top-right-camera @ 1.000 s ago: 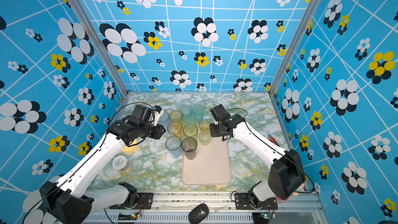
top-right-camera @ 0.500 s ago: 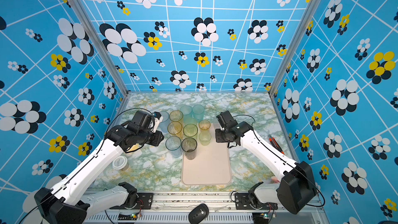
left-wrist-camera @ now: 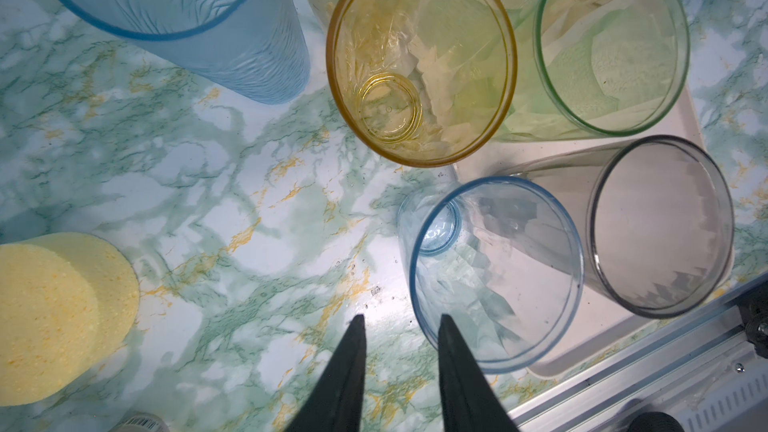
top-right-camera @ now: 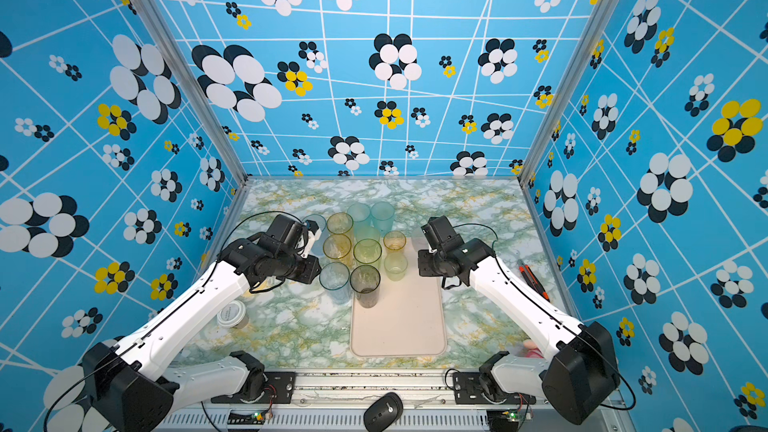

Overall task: Place the glasses into the tray
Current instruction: 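Reach the left gripper to the clear blue-rimmed glass while the right gripper rises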

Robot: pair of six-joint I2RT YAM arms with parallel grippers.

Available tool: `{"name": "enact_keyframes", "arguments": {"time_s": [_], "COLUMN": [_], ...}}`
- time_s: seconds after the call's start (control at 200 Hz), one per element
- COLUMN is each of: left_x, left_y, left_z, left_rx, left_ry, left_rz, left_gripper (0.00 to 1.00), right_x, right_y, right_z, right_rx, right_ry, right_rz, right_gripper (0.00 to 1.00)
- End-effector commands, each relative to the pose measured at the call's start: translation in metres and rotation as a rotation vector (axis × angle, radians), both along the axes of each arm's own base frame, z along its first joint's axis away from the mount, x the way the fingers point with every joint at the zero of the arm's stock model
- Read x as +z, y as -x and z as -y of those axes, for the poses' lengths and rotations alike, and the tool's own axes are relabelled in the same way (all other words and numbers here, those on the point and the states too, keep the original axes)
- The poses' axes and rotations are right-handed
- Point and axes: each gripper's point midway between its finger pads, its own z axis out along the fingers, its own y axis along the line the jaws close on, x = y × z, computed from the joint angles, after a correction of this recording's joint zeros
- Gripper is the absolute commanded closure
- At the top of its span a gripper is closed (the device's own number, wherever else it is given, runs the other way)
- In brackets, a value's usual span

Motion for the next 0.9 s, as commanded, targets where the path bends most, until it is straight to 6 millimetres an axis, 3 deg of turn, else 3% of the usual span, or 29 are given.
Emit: {"name": "enact_keyframes", "arguments": {"time_s": [0.0,0.895], "left_x": [-0.006,-0.031], "left_y": [0.000,-0.005], "left_z": [0.006,0.009], "left_rx": [-0.015,-0.050], "left_ry": [0.006,-0.068], "left_rz": [-0.010,-0.069], "left_gripper": [0.68,0.80], "right_x": [0.001,-0.005], "right_y": [0.002,0.001], "right_z": [0.005,0.004], "right_rx": [-0.020,-0.021], "right_ry": [0.000,0.008], "right_rz": [0.005,-0.011], "right_gripper": [0.59,0.59]}}
